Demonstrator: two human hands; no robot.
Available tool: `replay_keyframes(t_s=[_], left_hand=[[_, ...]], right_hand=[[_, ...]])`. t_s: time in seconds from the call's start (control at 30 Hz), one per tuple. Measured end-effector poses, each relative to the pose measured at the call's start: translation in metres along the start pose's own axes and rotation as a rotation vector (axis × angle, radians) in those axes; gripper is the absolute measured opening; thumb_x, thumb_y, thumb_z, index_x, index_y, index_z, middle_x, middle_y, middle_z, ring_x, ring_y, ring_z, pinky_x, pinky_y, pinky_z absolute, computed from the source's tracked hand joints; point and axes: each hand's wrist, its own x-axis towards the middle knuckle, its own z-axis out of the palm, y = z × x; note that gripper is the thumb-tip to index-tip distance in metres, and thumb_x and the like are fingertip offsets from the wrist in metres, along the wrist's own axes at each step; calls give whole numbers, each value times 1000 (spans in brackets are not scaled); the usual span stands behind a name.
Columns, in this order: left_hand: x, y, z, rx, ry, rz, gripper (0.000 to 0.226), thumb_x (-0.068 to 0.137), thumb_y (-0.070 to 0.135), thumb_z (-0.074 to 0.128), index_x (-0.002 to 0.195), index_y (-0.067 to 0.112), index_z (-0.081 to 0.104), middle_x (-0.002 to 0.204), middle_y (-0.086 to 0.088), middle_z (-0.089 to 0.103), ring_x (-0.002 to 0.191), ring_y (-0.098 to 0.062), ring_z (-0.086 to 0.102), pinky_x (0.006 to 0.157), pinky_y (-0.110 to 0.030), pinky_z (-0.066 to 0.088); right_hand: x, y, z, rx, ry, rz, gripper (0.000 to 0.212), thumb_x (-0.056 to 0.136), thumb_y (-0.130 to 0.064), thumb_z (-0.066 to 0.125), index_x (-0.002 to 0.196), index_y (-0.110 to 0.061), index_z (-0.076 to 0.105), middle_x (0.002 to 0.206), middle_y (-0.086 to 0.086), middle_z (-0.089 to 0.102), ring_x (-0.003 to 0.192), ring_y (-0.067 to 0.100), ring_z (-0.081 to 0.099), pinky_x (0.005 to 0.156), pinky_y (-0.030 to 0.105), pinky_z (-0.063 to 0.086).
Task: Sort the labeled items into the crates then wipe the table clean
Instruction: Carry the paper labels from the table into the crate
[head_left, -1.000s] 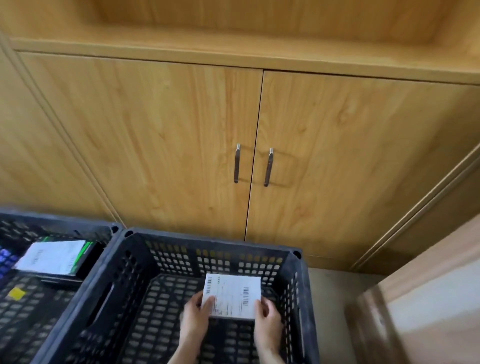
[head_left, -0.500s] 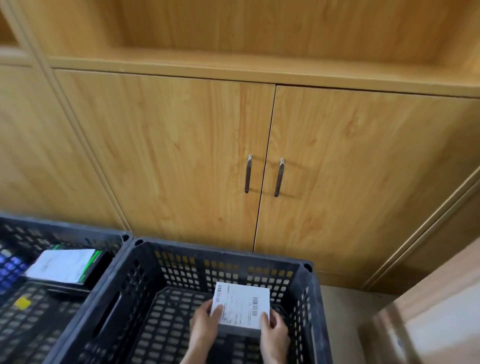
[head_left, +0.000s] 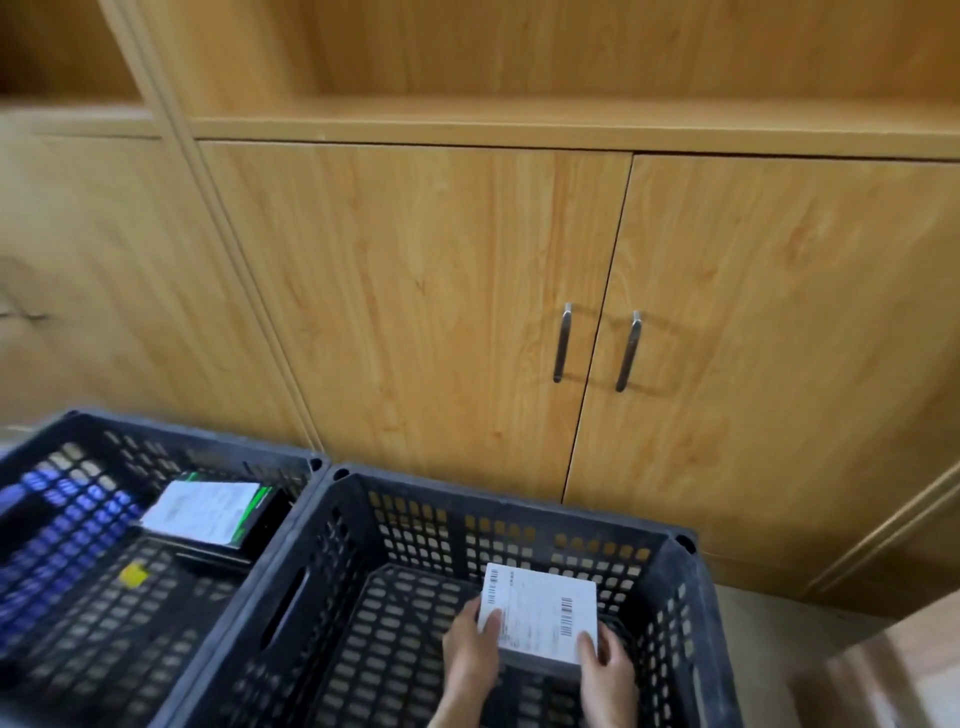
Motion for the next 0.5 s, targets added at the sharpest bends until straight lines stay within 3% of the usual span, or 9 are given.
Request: replay_keyframes(t_s=[0.1,0.27,0.5], left_hand=[[2,-15,-39,8,85,6,33,98,34,50,126,27,64,118,6,69,108,-14,63,84,-22,43],[5,-14,-41,52,86,32,33,100,35,46,128,28,61,121,6,68,111,-16,62,81,-22,38],[2,-9,-29,51,115,7,36,101,30,46,134,21,55,127,0,64,116,-20,59,92,-28,43]], right_hand=[[-19,-3,37,-23,-115,8,37,96,-15,61,132,-4,61,129,19,65,118,34,60,84,29,38],[-22,-5,40,9,-139,12,37,98,-17,59,133,-6,59,132,16,63,120,32,59,83,28,38],[-23,-2,34,33,-169,66,36,93,-12,66,127,-3,62,125,19,67,109,29,62,83,29,39]])
